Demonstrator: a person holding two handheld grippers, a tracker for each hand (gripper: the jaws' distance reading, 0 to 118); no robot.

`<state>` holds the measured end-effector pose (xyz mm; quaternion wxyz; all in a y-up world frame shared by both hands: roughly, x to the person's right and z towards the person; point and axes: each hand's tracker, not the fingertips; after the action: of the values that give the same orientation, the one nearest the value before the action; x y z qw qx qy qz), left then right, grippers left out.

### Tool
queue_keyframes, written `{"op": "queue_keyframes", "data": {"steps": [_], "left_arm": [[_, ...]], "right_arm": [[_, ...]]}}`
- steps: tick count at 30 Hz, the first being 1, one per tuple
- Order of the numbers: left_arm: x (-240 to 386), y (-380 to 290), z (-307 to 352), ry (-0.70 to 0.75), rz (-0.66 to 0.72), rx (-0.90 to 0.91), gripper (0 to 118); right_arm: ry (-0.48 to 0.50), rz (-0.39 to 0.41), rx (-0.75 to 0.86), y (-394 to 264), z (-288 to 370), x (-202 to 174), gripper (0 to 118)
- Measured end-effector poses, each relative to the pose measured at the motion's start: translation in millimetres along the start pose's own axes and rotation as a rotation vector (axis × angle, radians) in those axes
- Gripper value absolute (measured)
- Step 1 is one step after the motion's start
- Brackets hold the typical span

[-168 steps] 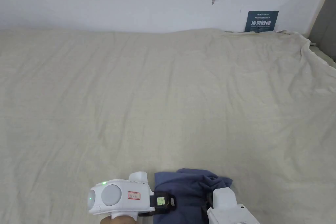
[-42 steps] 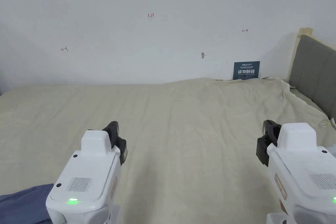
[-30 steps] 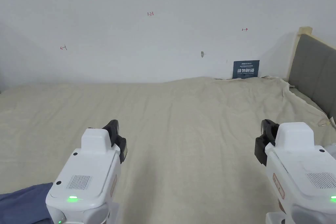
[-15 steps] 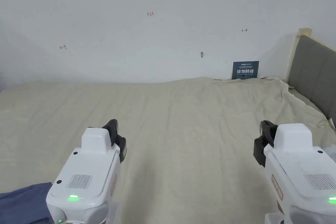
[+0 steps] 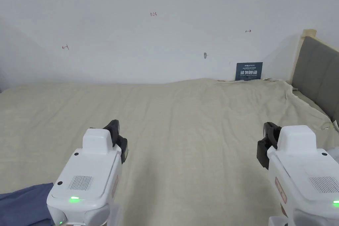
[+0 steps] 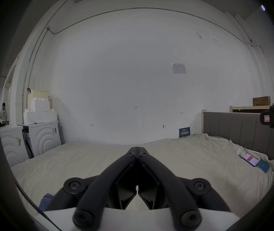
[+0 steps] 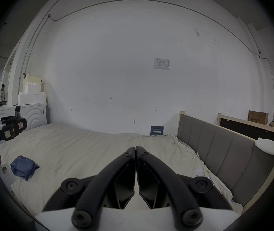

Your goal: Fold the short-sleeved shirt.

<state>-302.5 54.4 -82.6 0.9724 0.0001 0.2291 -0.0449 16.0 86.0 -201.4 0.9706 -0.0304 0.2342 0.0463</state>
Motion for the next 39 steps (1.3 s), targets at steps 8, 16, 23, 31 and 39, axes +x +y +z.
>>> {"op": "queue_keyframes", "data": {"steps": [8,16,23,31,39], "left_arm": [[-2.0,-0.5,1.6,0.004,0.001,-0.002,0],[-2.1,-0.7,1.9,0.005,-0.005,-0.001,0],[-1.4,-0.7,2.1,0.005,-0.009,-0.001,0],[-3.9,-3.2,2.0,0.033,0.032,-0.014,19],[-10.5,-9.3,3.6,-0.003,0.084,-0.04,118]], "right_arm": [[0.002,0.004,0.003,0.5,2.4,-1.5,0],[0.002,0.006,0.003,0.1,2.6,-1.4,0],[-0.001,0.006,0.001,-0.5,2.8,-0.3,0],[0.002,0.011,-0.003,3.5,9.2,-6.3,35],[-0.035,-0.003,0.005,4.8,13.0,-11.2,104]]}}
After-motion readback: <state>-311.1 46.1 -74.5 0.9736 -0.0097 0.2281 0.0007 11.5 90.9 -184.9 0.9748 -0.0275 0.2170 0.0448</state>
